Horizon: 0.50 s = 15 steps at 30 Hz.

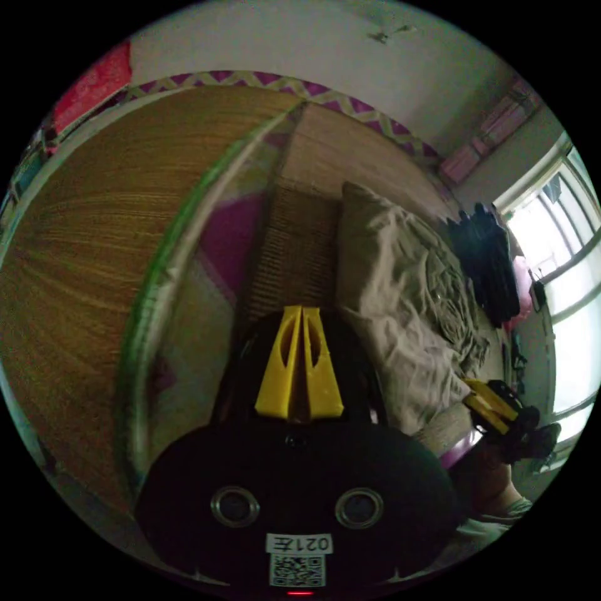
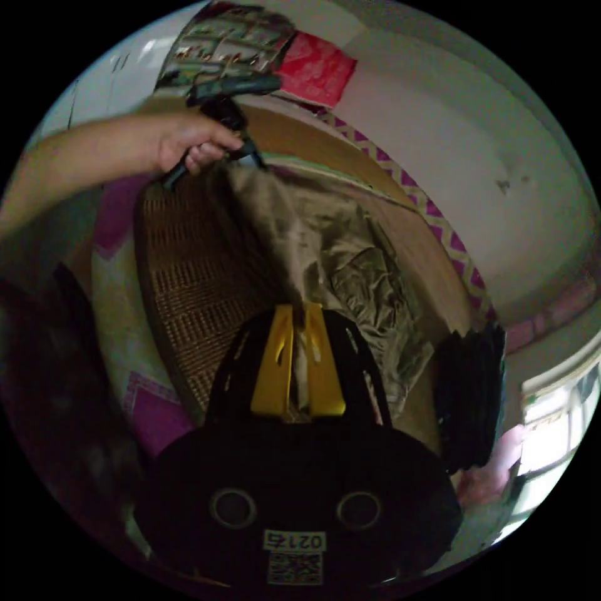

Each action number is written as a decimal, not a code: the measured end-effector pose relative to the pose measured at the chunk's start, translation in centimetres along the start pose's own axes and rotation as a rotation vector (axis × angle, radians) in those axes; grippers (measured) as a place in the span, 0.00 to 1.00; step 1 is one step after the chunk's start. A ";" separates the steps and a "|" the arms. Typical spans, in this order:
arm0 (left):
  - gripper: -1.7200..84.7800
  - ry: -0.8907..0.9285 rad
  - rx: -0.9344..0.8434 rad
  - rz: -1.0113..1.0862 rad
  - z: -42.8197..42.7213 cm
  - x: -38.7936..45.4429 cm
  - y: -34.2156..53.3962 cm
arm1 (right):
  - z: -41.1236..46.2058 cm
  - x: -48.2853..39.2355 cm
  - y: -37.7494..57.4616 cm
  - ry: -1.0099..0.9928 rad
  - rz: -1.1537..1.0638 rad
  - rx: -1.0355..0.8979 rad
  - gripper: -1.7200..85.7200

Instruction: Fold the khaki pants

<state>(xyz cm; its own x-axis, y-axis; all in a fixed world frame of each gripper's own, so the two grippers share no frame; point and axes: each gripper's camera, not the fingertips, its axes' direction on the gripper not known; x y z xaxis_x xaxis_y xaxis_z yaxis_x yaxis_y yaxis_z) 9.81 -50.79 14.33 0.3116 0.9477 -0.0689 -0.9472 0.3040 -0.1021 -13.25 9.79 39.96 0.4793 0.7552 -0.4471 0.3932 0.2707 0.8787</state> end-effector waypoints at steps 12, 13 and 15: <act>0.11 0.179 0.216 0.648 -9.2 14.7 8.6 | 1.5 23.6 20.8 -0.424 0.786 0.067 0.16; 0.12 0.187 0.211 0.687 -9.0 15.7 8.8 | 2.2 23.9 21.3 -0.454 0.797 0.057 0.15; 0.16 0.195 0.149 0.799 -8.2 18.9 9.0 | 3.9 25.2 22.9 -0.531 0.822 0.053 0.09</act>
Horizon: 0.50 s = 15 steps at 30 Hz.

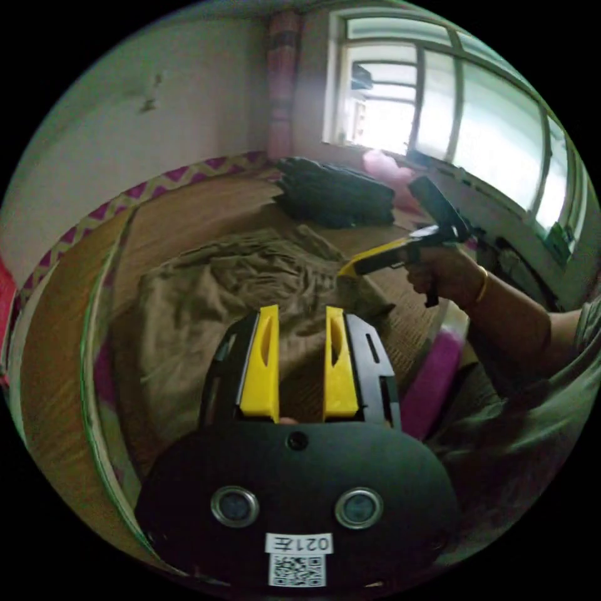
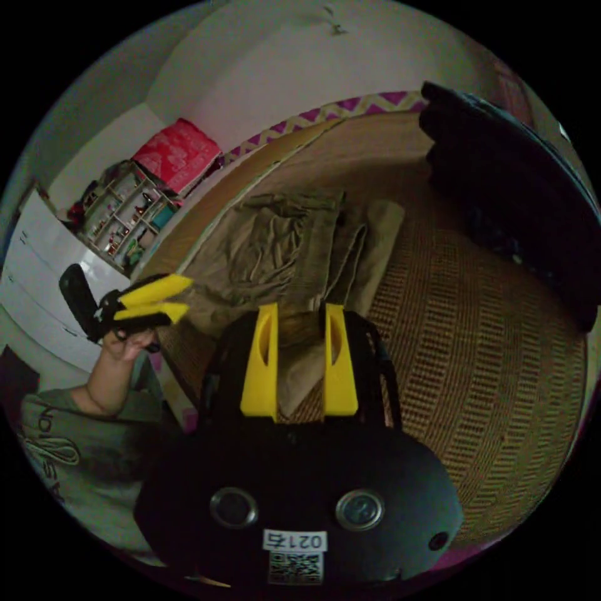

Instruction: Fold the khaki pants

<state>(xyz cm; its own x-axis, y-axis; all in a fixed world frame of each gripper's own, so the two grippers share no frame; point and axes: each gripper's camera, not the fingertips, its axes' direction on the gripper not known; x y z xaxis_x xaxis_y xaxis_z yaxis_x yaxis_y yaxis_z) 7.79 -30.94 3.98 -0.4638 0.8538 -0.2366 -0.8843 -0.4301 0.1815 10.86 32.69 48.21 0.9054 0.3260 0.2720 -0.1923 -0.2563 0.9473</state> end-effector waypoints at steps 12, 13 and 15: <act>0.02 -0.252 0.068 -0.019 -7.5 -3.2 -2.0 | -10.1 -5.8 -3.3 -0.017 -0.276 0.193 0.08; 0.02 -0.236 0.099 -0.066 -9.0 -4.7 -1.5 | -10.7 -6.1 -3.1 -0.003 -0.285 0.226 0.08; 0.01 -0.129 0.216 -0.267 -15.7 -12.1 1.5 | -13.3 -6.4 -1.6 0.044 -0.277 0.368 0.09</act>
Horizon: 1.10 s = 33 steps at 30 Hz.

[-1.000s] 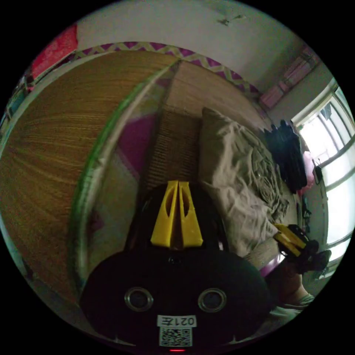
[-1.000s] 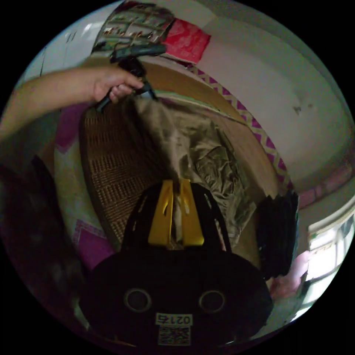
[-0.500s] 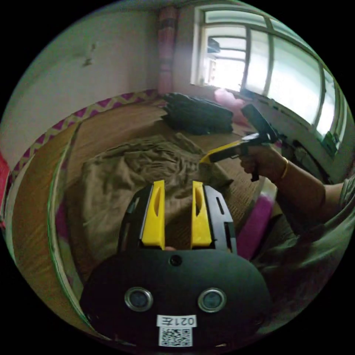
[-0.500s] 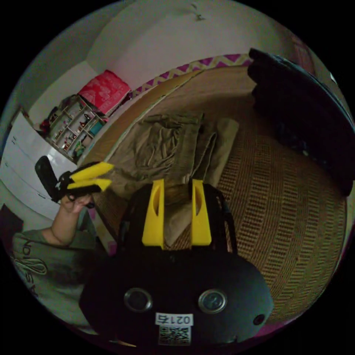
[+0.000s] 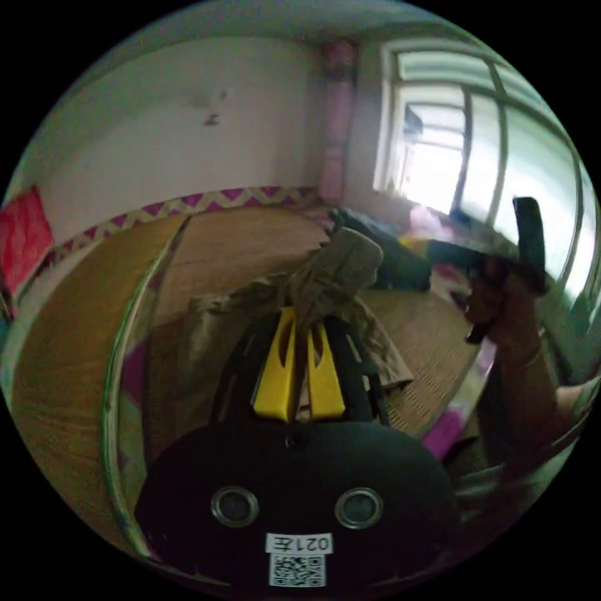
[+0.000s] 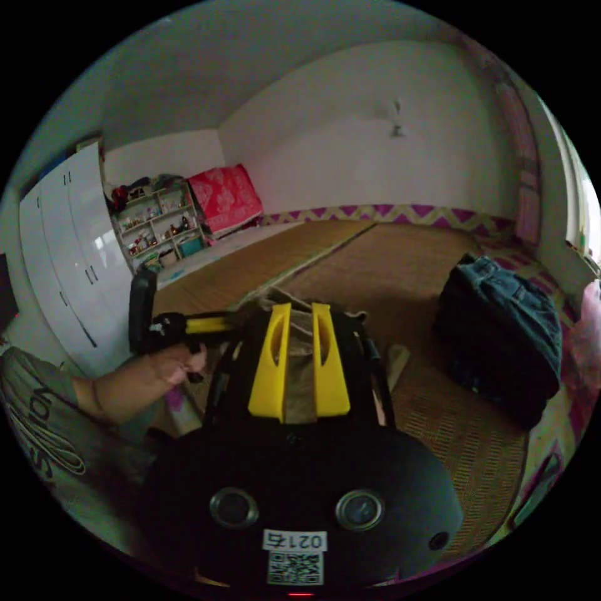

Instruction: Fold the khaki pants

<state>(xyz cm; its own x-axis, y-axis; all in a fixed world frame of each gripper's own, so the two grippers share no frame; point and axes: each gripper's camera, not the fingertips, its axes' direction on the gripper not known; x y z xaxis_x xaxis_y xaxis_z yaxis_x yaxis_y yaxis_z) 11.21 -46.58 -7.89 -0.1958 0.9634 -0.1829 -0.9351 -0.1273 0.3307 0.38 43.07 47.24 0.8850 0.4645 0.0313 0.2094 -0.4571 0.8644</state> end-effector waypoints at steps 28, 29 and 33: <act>0.01 0.120 0.157 -0.939 -23.8 -60.6 21.4 | 26.1 -14.5 3.9 0.047 -0.452 -0.607 0.12; 0.01 0.085 0.152 -0.912 -24.3 -60.6 21.0 | 25.7 -13.8 3.6 0.051 -0.421 -0.594 0.11; 0.01 -0.026 0.120 -0.834 -25.3 -60.1 19.7 | 24.6 -11.7 3.5 0.041 -0.379 -0.569 0.11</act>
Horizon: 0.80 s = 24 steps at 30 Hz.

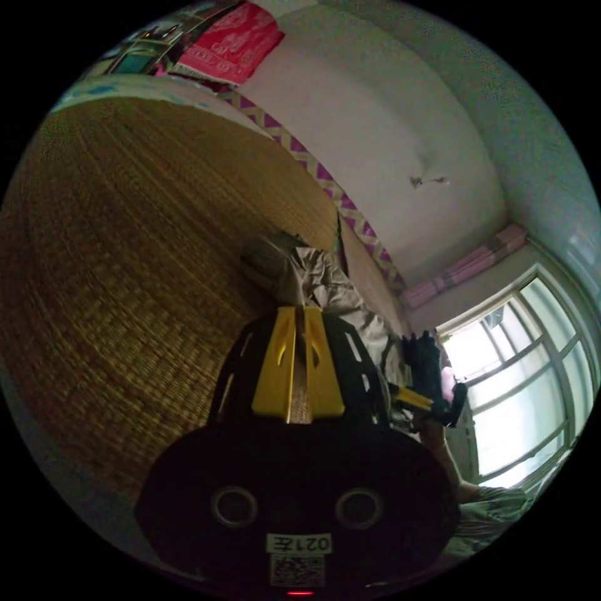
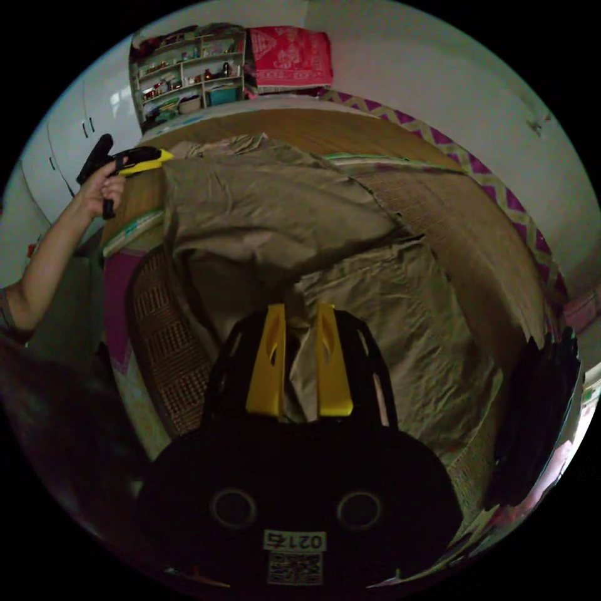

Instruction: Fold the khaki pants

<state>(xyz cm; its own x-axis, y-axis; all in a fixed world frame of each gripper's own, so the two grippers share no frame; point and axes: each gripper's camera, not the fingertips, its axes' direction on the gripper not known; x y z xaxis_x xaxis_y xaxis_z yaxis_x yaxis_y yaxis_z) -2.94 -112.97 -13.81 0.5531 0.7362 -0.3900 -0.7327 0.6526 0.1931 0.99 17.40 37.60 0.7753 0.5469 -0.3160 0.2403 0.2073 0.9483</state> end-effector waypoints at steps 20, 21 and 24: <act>0.02 -0.170 0.112 0.303 2.7 12.3 5.0 | -22.3 21.9 26.2 -0.019 0.536 0.521 0.03; 0.01 -0.161 0.095 0.316 4.0 13.1 5.4 | -24.5 24.4 30.8 -0.015 0.620 0.559 0.03; 0.01 -0.130 0.042 0.324 8.0 15.1 6.3 | -27.8 29.2 41.8 0.030 0.823 0.589 0.03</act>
<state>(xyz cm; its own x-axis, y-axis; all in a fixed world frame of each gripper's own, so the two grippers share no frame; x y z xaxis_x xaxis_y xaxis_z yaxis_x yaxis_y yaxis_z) 3.94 -96.31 -11.26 0.3425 0.9211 -0.1849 -0.8629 0.3863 0.3258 17.48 64.58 67.23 0.8168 0.3617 0.4496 -0.1056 -0.6723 0.7327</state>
